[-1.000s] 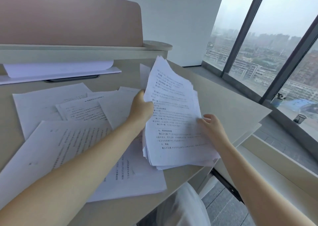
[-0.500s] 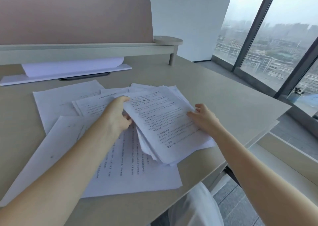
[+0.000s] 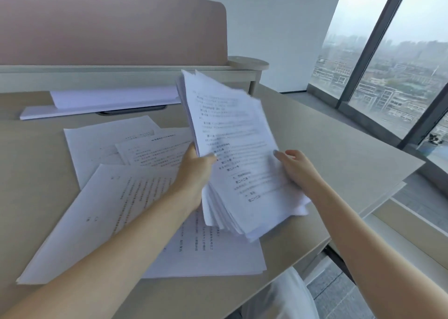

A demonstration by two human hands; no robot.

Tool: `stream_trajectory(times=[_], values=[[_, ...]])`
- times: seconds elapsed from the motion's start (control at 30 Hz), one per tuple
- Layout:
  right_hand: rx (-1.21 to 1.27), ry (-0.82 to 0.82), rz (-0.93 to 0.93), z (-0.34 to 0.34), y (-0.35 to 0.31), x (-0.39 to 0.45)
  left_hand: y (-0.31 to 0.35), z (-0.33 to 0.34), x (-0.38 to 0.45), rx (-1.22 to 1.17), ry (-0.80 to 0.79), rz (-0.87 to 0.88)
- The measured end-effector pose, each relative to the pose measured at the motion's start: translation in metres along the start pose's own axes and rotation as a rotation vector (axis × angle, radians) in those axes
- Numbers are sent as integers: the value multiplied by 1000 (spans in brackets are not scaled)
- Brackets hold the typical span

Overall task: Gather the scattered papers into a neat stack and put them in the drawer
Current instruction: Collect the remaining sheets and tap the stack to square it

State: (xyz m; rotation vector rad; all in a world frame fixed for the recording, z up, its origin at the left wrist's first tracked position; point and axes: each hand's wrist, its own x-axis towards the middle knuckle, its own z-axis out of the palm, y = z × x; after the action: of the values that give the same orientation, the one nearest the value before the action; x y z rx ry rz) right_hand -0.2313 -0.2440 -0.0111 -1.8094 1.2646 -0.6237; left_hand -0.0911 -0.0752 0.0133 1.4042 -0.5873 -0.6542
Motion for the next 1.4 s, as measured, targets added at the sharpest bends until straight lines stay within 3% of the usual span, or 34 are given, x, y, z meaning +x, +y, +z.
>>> stream_trajectory(times=[0.17, 0.3, 0.43, 0.53, 0.6, 0.63, 0.7, 0.73, 0.77, 0.87, 0.97, 1.13, 1.27, 1.33, 1.4], values=[[39, -277, -185, -17, -46, 6, 27, -18, -35, -170, 46, 38], [233, -515, -273, -12, -82, 10, 29, -50, -72, -221, 16, -108], [-123, -684, -326, 22, -107, 11, 20, -81, -115, -204, -136, -388], [-450, -680, -368, 66, -114, 7, 14, -103, -137, 61, -403, -631], [-570, -694, -383, 93, -110, 2, 7, -110, -145, 284, -377, -475], [-604, -678, -405, 102, -107, -2, -3, -114, -147, 439, -311, -280], [-607, -629, -445, 114, -105, -8, -12, -120, -143, 1012, -209, 246], [-600, -621, -452, 116, -106, -10, -14, -120, -138, 1243, -206, 425], [-608, -628, -449, 117, -107, -13, -19, -120, -133, 1389, -271, 444], [-697, -644, -444, 116, -111, -18, -33, -120, -118, 1441, -339, 208], [-772, -624, -456, 117, -110, -16, -39, -123, -108, 1469, -328, 294], [-748, -638, -472, 119, -113, -13, -34, -124, -106, 1424, -400, 275], [-746, -684, -375, 110, -121, -10, -35, -126, -104, 1394, -420, 304], [-784, -770, -305, 106, -122, -11, -35, -125, -104, 1379, -422, 327], [-656, -879, -270, 102, -121, -12, -37, -126, -106, 1357, -393, 335]])
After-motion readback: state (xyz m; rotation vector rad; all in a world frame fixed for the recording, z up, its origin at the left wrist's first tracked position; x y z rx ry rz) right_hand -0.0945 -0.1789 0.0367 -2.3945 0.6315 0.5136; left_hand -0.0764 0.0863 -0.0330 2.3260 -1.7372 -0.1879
